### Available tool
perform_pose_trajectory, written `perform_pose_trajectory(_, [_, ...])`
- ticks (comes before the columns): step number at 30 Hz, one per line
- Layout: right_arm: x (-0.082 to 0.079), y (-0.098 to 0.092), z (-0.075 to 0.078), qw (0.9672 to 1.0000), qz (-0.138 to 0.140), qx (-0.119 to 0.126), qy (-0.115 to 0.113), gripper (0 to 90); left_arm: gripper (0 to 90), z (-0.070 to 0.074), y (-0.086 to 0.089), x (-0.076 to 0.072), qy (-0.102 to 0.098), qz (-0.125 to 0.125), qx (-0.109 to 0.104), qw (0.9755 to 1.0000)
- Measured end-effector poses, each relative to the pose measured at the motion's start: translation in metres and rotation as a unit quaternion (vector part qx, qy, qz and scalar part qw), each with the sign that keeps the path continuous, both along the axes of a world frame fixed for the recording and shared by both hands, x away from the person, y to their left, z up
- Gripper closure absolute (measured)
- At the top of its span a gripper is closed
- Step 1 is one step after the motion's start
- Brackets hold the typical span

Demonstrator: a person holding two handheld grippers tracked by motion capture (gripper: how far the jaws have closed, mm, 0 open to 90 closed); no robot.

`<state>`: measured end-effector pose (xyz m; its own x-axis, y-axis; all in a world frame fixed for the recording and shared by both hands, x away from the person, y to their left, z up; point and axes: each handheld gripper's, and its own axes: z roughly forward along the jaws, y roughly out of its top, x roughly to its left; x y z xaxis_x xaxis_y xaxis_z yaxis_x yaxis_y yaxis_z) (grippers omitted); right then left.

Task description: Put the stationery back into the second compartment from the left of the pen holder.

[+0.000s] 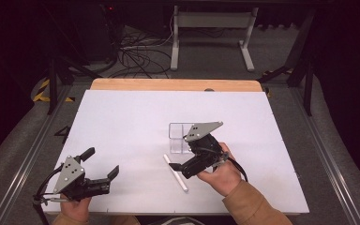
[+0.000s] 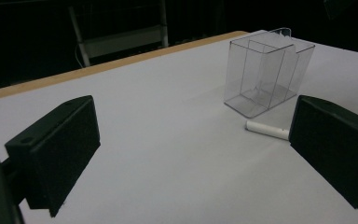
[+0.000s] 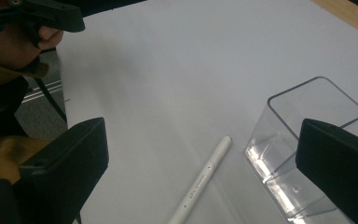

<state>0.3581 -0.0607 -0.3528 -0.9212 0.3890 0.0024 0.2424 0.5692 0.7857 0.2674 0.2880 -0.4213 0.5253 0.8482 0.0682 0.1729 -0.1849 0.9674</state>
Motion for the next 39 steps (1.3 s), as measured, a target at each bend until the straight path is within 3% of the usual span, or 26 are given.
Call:
perform_pose_trajectory(5, [-0.005,0.004,-0.008,0.9997,-0.024,-0.006,0.008,10.6,2.7,0.000,0.000,0.000,-0.001,0.002,-0.002,1.0000])
perform_pose_trajectory(13, [-0.010,0.014,-0.020,0.9971,-0.060,-0.045,0.009,27.0,2.7,0.000,0.000,-0.001,-0.001,0.002,-0.003,1.0000])
perform_pose_trajectory(17, [-0.011,0.021,-0.027,0.9952,-0.068,-0.070,0.007,32.6,2.7,0.000,0.000,-0.001,-0.001,0.002,-0.003,1.0000])
perform_pose_trajectory(23, [-0.008,0.029,-0.039,0.9927,-0.068,-0.096,0.024,37.0,2.7,0.000,0.000,-0.001,-0.001,0.001,-0.003,1.0000])
perform_pose_trajectory(34, [0.000,0.043,-0.058,0.9823,-0.094,-0.153,0.053,42.9,2.7,0.000,0.000,-0.001,-0.001,0.000,-0.001,1.0000])
perform_pose_trajectory(39, [0.001,0.048,-0.065,0.9801,-0.094,-0.165,0.057,45.8,2.7,0.000,0.000,-0.001,0.000,0.000,-0.002,1.0000])
